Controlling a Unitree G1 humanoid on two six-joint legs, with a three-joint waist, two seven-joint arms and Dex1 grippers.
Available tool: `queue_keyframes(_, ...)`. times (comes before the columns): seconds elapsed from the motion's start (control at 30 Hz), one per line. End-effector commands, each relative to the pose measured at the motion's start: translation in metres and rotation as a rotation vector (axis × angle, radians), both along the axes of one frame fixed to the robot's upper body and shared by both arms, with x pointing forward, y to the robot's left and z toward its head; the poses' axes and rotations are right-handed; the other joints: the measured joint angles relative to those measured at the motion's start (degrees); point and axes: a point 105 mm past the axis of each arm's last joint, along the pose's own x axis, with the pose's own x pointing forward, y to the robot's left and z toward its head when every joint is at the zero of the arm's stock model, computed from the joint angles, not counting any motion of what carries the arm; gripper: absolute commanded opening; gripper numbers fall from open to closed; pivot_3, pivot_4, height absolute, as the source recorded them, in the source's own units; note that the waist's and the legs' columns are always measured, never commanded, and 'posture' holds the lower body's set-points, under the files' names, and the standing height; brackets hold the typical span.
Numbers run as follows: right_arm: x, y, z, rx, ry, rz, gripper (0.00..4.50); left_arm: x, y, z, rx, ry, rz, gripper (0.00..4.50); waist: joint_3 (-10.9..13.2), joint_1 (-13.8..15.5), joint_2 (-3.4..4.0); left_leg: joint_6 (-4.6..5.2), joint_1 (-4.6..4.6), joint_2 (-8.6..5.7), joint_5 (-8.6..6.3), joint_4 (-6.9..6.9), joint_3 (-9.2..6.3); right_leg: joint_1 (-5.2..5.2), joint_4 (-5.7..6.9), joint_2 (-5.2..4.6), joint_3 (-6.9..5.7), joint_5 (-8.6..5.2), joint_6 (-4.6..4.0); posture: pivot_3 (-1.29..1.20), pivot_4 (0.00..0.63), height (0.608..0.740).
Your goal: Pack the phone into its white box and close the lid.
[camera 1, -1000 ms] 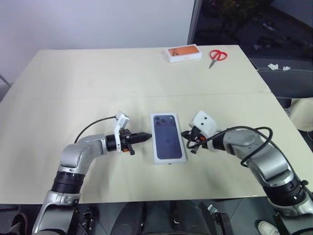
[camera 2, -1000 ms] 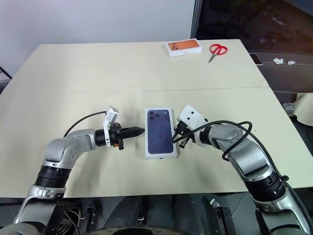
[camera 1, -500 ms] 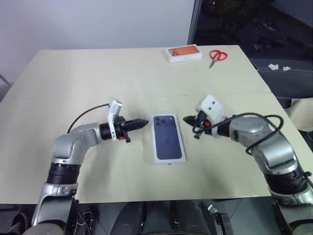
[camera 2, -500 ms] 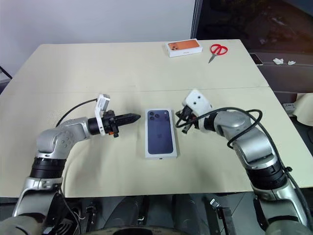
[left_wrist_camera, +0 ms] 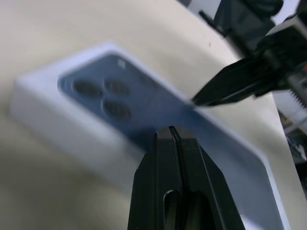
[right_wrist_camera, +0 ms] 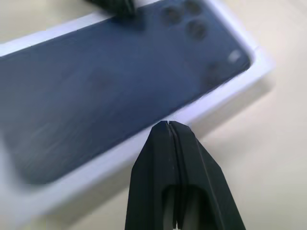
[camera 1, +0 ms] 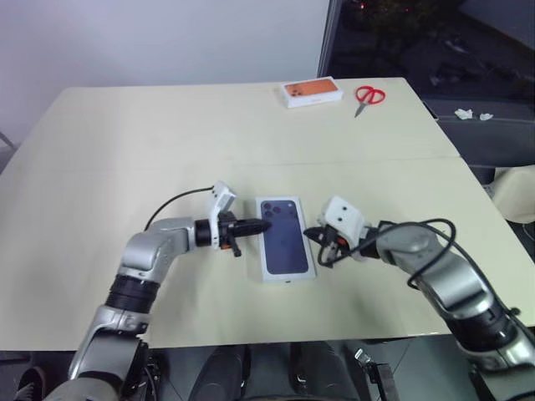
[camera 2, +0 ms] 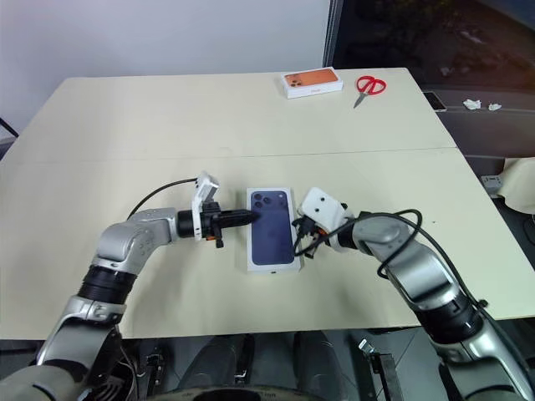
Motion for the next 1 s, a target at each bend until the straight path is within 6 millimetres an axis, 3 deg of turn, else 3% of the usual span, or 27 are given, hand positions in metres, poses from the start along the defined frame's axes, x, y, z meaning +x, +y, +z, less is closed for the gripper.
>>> queue_keyframes(0.03,-0.019,0.005,-0.001,0.031,0.087,0.067,0.03,-0.013,0.005,-0.005,0.015,0.023,-0.045,0.00,0.0,0.1,-0.01,0.00,0.01,0.01,0.00,0.00,-0.01,0.01,0.00,0.00,0.00,0.00,0.00,0.00,0.150,0.740)
queue_keyframes(0.13,-0.023,0.004,0.005,0.054,0.109,0.081,0.03,-0.012,0.013,-0.004,0.034,-0.014,-0.019,0.00,0.0,0.2,-0.01,0.00,-0.01,0.01,0.00,0.02,-0.01,0.03,-0.02,0.00,-0.01,0.00,0.00,0.00,0.150,0.740)
queue_keyframes(0.3,0.003,-0.008,0.035,0.189,0.057,-0.020,0.03,0.005,0.038,0.013,0.051,-0.103,0.096,0.00,0.0,0.3,-0.04,0.00,-0.10,0.01,0.00,0.05,-0.02,-0.05,-0.03,-0.01,-0.01,0.00,0.00,0.00,0.150,0.740)
queue_keyframes(0.33,0.008,-0.011,0.039,0.190,0.038,-0.040,0.26,0.010,0.046,0.021,0.043,-0.121,0.127,0.25,0.0,0.3,-0.05,0.00,-0.10,0.01,0.00,0.05,-0.02,-0.05,-0.03,-0.01,-0.01,0.00,0.00,0.00,0.150,0.740)
queue_keyframes(0.4,0.010,-0.018,0.042,0.151,-0.005,-0.031,0.88,0.017,0.063,0.034,0.048,-0.173,0.176,0.88,0.0,0.3,-0.05,0.00,-0.12,0.01,0.00,0.02,-0.02,-0.09,-0.03,-0.01,-0.01,0.00,0.00,0.00,0.150,0.740)
queue_keyframes(0.47,0.014,-0.026,0.046,0.145,-0.042,-0.029,1.80,0.021,0.083,0.040,0.075,-0.197,0.214,1.76,0.0,0.3,-0.04,0.00,-0.13,0.02,0.00,-0.02,-0.03,-0.12,-0.03,0.00,-0.05,0.00,0.00,0.00,0.150,0.740)
queue_keyframes(0.63,0.027,-0.045,0.073,0.187,-0.134,-0.015,4.48,0.018,0.117,0.056,0.107,-0.256,0.239,4.36,0.1,0.2,-0.04,0.01,-0.14,0.00,-0.01,-0.02,0.03,-0.13,-0.05,-0.03,0.00,0.00,0.00,0.00,0.150,0.740)
queue_keyframes(0.8,0.013,-0.057,0.075,0.174,-0.138,0.082,4.50,0.004,0.134,0.061,0.161,-0.304,0.211,4.44,0.1,0.3,-0.03,0.01,-0.15,0.01,-0.01,-0.03,-0.01,-0.13,-0.05,-0.03,-0.03,0.00,0.00,0.00,0.150,0.740)
queue_keyframes(1.0,0.009,-0.085,0.070,0.196,-0.112,0.033,4.50,-0.010,0.156,0.052,0.276,-0.345,0.227,4.44,0.1,0.2,0.00,0.03,-0.15,0.01,-0.02,-0.03,0.02,-0.12,-0.09,-0.08,0.00,0.00,-0.01,0.00,0.150,0.740)
